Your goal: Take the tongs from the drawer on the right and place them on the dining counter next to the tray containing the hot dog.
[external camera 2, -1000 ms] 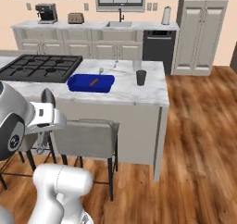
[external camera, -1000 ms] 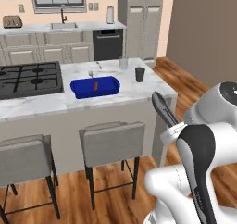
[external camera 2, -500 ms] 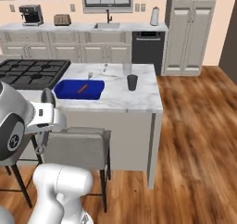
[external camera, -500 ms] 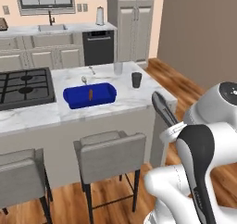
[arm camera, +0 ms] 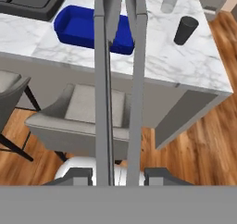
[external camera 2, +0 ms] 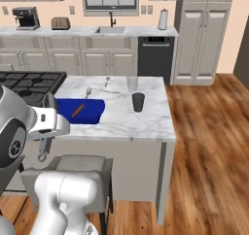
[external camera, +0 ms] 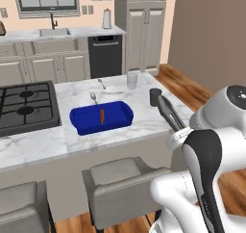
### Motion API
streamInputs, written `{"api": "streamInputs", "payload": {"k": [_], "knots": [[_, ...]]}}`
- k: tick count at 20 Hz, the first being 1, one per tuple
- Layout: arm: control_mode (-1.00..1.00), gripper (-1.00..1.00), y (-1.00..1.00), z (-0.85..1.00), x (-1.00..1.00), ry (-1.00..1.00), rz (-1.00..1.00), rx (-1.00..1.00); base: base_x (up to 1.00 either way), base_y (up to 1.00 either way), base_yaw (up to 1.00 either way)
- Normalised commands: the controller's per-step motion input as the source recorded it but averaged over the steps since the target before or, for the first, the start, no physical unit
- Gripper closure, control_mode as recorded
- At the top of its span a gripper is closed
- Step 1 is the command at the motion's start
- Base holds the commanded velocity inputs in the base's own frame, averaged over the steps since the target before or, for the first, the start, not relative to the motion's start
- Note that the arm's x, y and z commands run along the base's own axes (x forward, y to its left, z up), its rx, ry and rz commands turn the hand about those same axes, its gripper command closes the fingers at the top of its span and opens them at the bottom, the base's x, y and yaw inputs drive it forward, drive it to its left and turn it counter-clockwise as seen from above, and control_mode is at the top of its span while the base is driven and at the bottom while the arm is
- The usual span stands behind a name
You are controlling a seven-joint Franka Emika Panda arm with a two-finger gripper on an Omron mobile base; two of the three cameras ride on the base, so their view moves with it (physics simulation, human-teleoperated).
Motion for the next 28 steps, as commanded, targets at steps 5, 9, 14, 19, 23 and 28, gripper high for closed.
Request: {"api": "streamInputs", "payload": {"k": [5, 9, 14, 19, 23, 28], "knots": [[1.0, 1.0, 0.0, 0.0, 0.0, 0.0, 0.0, 0.0, 0.46, 0.02, 0.0], [1.0, 1.0, 0.0, 0.0, 0.0, 0.0, 0.0, 0.0, 0.25, 0.0, 0.0], [1.0, 1.0, 0.0, 0.0, 0.0, 0.0, 0.0, 0.0, 0.11, 0.0, 0.0], [1.0, 1.0, 0.0, 0.0, 0.0, 0.0, 0.0, 0.0, 0.23, 0.0, -0.01], [-1.0, 1.0, -0.01, 0.0, 0.44, 0.09, -0.03, 0.03, 0.13, 0.0, -0.01], [-1.0, 1.0, -0.15, 0.0, 0.66, 0.17, -0.05, 0.08, 0.0, 0.0, 0.0]]}}
